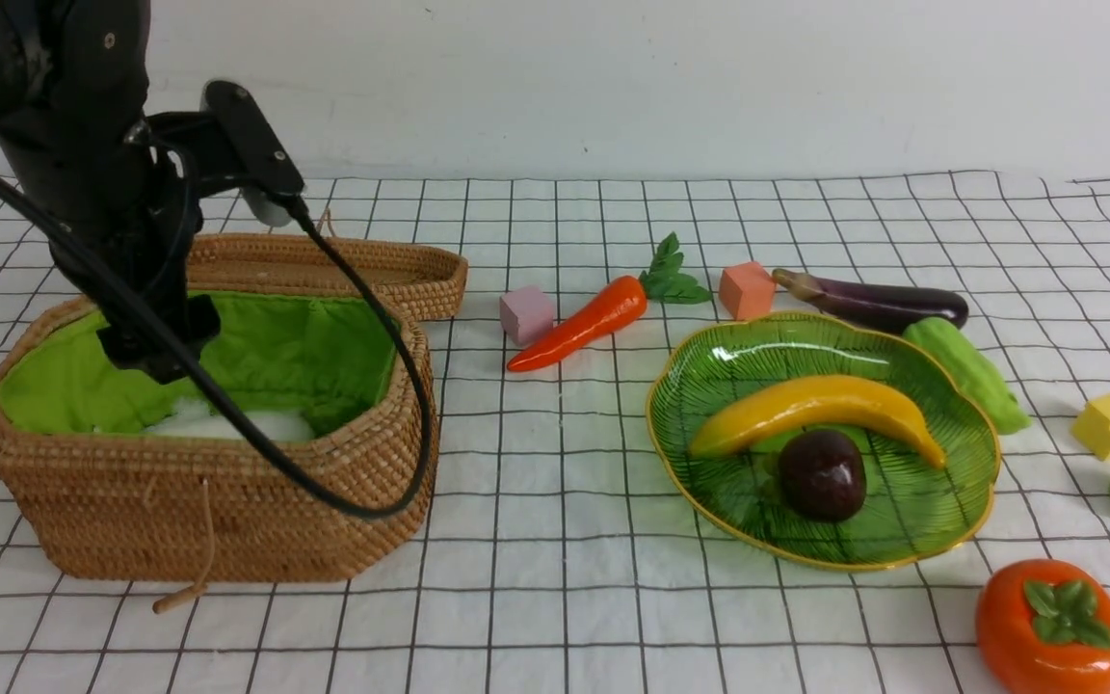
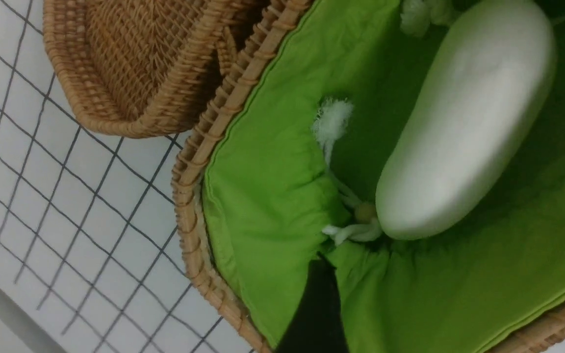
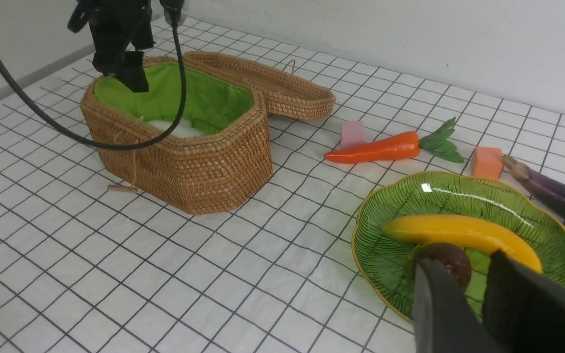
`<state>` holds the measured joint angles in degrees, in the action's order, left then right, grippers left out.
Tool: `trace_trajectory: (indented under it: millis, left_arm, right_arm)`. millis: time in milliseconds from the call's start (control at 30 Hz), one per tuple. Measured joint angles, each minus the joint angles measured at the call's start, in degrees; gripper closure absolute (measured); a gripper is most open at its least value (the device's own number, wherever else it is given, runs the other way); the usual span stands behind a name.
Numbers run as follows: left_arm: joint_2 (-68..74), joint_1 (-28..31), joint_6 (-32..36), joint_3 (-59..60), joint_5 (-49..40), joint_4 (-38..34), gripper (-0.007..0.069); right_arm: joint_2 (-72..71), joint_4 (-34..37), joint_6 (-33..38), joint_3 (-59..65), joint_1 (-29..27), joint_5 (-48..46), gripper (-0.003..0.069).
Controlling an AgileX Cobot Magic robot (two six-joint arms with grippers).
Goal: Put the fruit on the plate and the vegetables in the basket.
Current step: Use the left arm to grab a carrot and put it into the left basket
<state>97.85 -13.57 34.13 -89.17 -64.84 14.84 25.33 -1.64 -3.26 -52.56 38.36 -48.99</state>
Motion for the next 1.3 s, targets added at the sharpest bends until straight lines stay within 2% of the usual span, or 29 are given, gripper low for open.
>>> trace_trajectory:
  millis: [67, 100, 133, 167, 200, 233, 300, 433, 533, 600, 667, 700, 733, 867, 933, 1033, 1300]
  left_arm:
    - [-0.2, -1.4, -8.2, 0.0, 0.5, -4.6, 0.0181]
    - [-0.4, -2.7, -12.0, 0.0, 0.7, -6.6, 0.0276]
    - [-0.4, -3.4, -12.0, -0.1, 0.7, -7.4, 0.0293]
    - [-0.3, -6.1, -15.5, -1.0, 0.9, -10.1, 0.0433]
    - [-0.1, -6.5, -16.1, -1.2, 0.9, -10.5, 0.0449]
    - [0.7, -9.6, -17.4, -3.3, 1.1, -12.6, 0.0544]
    - [3.2, -13.7, -18.5, -8.0, 1.1, -14.1, 0.0637]
    - [13.2, -17.6, -18.8, -20.6, -0.3, -14.5, 0.0624]
    - [20.7, -17.7, -18.3, -28.3, -0.6, -14.0, 0.0542]
    - [25.4, -17.6, -17.1, -32.8, -0.3, -13.2, 0.0452]
    - [29.9, -17.5, -16.1, -35.9, 1.6, -11.9, 0.0311]
    - [31.1, -17.5, -15.9, -36.4, 2.5, -11.4, 0.0276]
    - [32.7, -17.4, -15.7, -36.8, 4.8, -10.7, 0.021]
    - [36.4, -17.4, -15.1, -37.2, 13.4, -8.0, 0.0068]
    - [38.3, -17.4, -15.1, -37.3, 17.2, -6.2, 0.0041]
    - [40.1, -17.3, -15.1, -37.3, 21.5, -5.2, 0.0045]
    - [43.8, -15.9, -14.4, -37.5, 25.5, -6.4, 0.0123]
  right_arm:
    - [0.0, 0.0, -0.7, -0.1, 0.0, -0.1, 0.0487]
    - [0.0, -0.2, -1.7, -0.3, 0.0, -0.5, 0.0487]
    - [0.0, -0.3, -2.2, -0.4, 0.0, -0.7, 0.0487]
    - [0.1, -0.9, -4.1, -1.1, 0.0, -1.8, 0.0487]
    - [0.1, -1.2, -4.4, -1.4, 0.0, -2.0, 0.0487]
    - [0.1, -2.0, -6.3, -2.5, 0.0, -3.3, 0.0487]
    - [0.1, -2.7, -7.9, -4.4, 0.0, -4.5, 0.0484]
    - [0.0, -2.9, -8.6, -6.2, 0.0, -4.5, 0.0483]
    - [0.0, -2.8, -8.8, -6.2, 0.0, -4.6, 0.048]
    - [0.0, -2.2, -8.9, -6.2, 0.0, -5.3, 0.0479]
    - [0.0, -1.8, -9.0, -6.2, 0.0, -6.5, 0.0479]
    - [0.0, -1.8, -9.0, -6.2, 0.0, -7.0, 0.0479]
    - [0.0, -1.8, -9.0, -6.2, 0.0, -7.6, 0.0479]
    - [0.0, -1.6, -9.0, -6.2, 0.0, -8.8, 0.0479]
    - [0.0, -1.0, -9.1, -6.2, 0.0, -9.5, 0.0479]
    - [0.0, 0.1, -9.1, -6.2, 0.0, -10.3, 0.0479]
    - [0.0, 0.7, -9.2, -6.2, 0.1, -11.2, 0.0476]
